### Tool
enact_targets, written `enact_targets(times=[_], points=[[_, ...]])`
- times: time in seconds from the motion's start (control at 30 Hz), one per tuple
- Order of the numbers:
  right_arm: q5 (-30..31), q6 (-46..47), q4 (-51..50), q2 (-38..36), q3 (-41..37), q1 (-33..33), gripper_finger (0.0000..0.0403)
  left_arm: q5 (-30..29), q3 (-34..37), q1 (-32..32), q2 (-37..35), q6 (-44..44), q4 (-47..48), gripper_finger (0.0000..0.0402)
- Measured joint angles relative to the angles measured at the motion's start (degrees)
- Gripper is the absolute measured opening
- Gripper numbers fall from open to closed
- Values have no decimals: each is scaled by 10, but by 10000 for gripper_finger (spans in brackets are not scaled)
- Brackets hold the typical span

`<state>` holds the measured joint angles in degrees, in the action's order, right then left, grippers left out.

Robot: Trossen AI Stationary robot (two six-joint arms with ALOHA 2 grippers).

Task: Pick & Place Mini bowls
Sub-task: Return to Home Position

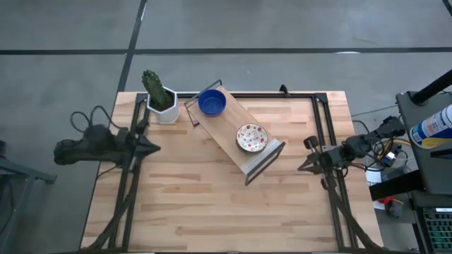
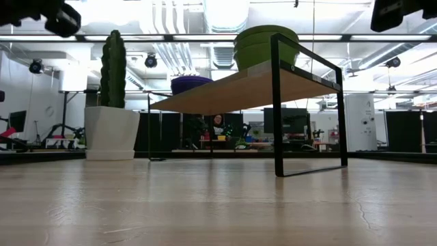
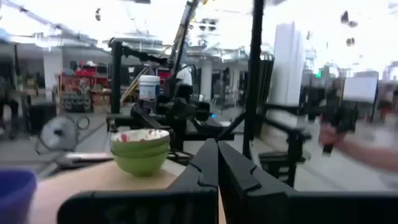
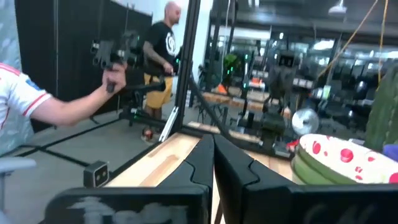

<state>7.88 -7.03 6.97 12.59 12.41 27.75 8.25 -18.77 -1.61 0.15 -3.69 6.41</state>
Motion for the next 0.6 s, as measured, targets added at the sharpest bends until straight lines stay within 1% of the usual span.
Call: enact_targets(times=[0.07, 0.2, 0.3, 0.5, 0.6], points=[[-2, -11, 6, -21, -15, 0, 8, -8, 20, 0, 0, -25, -11, 0], [-2, -26, 5, -60, -40, 0, 9, -15, 70, 0, 2, -15, -15, 0], [-2, -30, 5, -86, -56, 0, 9, -18, 99, 0, 2, -17, -46, 0], [-2, -18, -26, -125, -75, 0, 9, -18, 129, 0, -1, 6, -73, 0], [-3, -21, -21, -126, -88, 0, 9, -19, 139, 0, -1, 7, -74, 0]])
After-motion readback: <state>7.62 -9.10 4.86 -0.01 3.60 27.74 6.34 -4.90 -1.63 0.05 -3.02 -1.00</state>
